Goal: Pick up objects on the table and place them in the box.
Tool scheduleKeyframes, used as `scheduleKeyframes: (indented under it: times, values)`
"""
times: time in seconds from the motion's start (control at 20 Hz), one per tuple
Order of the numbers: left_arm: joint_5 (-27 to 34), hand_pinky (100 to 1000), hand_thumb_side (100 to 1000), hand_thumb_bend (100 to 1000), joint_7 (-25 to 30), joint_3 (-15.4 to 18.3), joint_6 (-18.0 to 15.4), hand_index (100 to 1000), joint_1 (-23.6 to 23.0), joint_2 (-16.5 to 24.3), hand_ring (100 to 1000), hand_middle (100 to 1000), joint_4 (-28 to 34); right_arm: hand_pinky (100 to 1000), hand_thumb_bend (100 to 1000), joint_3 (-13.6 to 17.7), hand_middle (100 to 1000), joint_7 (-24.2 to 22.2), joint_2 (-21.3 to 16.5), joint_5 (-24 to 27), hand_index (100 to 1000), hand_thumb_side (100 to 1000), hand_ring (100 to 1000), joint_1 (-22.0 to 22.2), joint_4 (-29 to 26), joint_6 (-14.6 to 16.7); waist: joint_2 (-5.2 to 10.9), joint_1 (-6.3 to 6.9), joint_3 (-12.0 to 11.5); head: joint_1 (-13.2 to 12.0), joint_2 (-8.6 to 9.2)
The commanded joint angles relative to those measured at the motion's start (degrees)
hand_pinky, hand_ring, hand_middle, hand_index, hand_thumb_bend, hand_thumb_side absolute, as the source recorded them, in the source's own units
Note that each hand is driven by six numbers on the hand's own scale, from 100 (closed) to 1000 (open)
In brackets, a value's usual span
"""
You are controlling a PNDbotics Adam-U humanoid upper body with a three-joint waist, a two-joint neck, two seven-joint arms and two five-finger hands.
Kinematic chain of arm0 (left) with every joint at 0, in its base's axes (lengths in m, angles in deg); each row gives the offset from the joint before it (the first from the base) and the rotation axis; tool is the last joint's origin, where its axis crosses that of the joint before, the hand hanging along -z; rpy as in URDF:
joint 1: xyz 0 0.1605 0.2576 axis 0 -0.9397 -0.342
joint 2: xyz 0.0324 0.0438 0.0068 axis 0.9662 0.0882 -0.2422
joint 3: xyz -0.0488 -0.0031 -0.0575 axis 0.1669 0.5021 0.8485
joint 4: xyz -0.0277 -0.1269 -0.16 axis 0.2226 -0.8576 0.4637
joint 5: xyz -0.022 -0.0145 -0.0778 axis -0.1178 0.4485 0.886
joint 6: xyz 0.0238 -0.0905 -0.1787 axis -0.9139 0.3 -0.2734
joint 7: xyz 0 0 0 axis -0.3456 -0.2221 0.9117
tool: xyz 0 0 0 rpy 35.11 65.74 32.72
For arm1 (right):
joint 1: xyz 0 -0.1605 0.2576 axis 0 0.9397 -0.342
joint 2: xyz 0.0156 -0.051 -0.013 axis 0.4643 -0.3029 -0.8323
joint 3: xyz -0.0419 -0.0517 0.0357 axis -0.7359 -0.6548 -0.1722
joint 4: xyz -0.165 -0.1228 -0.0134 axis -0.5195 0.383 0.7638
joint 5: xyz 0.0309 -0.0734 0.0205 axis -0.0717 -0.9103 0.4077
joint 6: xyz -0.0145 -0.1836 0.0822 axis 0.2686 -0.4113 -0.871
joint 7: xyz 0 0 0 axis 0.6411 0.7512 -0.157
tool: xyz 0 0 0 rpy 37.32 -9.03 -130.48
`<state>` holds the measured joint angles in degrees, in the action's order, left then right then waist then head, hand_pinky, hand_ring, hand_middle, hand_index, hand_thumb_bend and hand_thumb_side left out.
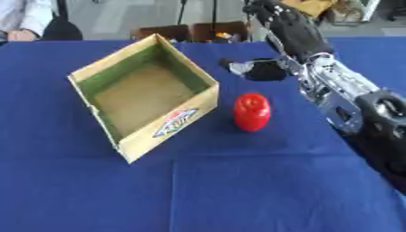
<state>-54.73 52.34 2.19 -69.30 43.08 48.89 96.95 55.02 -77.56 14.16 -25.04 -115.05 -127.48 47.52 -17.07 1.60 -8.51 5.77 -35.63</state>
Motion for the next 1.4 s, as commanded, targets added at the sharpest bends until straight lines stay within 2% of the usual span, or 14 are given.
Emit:
scheduleKeyframes:
  times: [0.05, 0.15, 0.25, 0.3, 0.4, 0.55, 1.0, 1.35, 1.4]
  values:
    - [0.2, 632, 1000, 100, 0.1, 0.2, 0.2, 876, 0.2, 1.4, 833, 815, 0.8, 782, 684, 4.1, 864, -15.7, 1.5, -2.0, 936, 605, 845, -4.2, 5.3, 3.8, 2.17, -0.46, 0.2, 0.0, 0.58]
    - [0.1, 633, 1000, 100, 0.0, 0.3, 0.3, 875, 0.1, 1.4, 833, 815, 0.8, 776, 692, 8.2, 868, -30.2, 2.4, -2.9, 948, 533, 854, -5.9, 4.5, 5.1, 2.20, -0.37, 0.4, -0.2, 0.57]
    - [0.0, 633, 1000, 100, -0.1, 0.4, 0.3, 875, 0.0, 1.4, 833, 815, 0.8, 768, 683, 11.4, 871, -42.5, 2.8, -2.6, 953, 443, 860, -6.8, 2.2, 4.4, 2.19, -0.32, 0.6, -0.3, 0.58]
    - [0.0, 633, 1000, 100, -0.1, 0.4, 0.4, 875, -0.1, 1.4, 833, 815, 0.8, 763, 677, 12.6, 875, -46.8, 3.0, -1.9, 955, 393, 860, -7.1, 1.2, 3.6, 2.17, -0.30, 0.6, -0.3, 0.60]
    - [-0.1, 633, 1000, 100, -0.1, 0.3, 0.4, 875, -0.1, 1.3, 833, 815, 0.8, 756, 666, 14.0, 881, -52.5, 3.2, -0.4, 965, 312, 859, -7.3, 0.0, 1.9, 2.15, -0.25, 0.6, -0.2, 0.59]
    - [-0.1, 633, 1000, 100, -0.2, 0.3, 0.5, 875, -0.2, 1.3, 833, 814, 0.8, 746, 672, 15.0, 869, -54.9, 3.6, 3.2, 968, 327, 847, -7.6, -1.2, 0.1, 2.12, -0.19, 0.6, -0.2, 0.49]
    - [-0.3, 633, 1000, 100, -0.2, 0.3, 0.7, 874, -0.1, 1.4, 833, 814, 0.8, 721, 685, 16.5, 848, -55.2, 2.6, 10.4, 967, 389, 818, -7.5, -5.5, -2.8, 2.07, -0.28, 0.9, -0.2, 0.36]
    - [-0.3, 634, 999, 100, -0.2, 0.3, 0.7, 873, 0.0, 1.3, 833, 814, 0.8, 737, 703, 15.2, 866, -55.2, 1.6, 11.1, 970, 396, 833, -5.0, -7.8, -5.0, 1.91, -0.26, 0.8, -0.2, 0.45]
    - [-0.2, 634, 999, 100, -0.2, 0.3, 0.7, 873, 0.1, 1.3, 833, 814, 0.8, 750, 712, 15.0, 907, -55.2, 1.4, 10.8, 984, 410, 848, -4.5, -8.1, -5.3, 1.88, -0.24, 0.8, -0.2, 0.48]
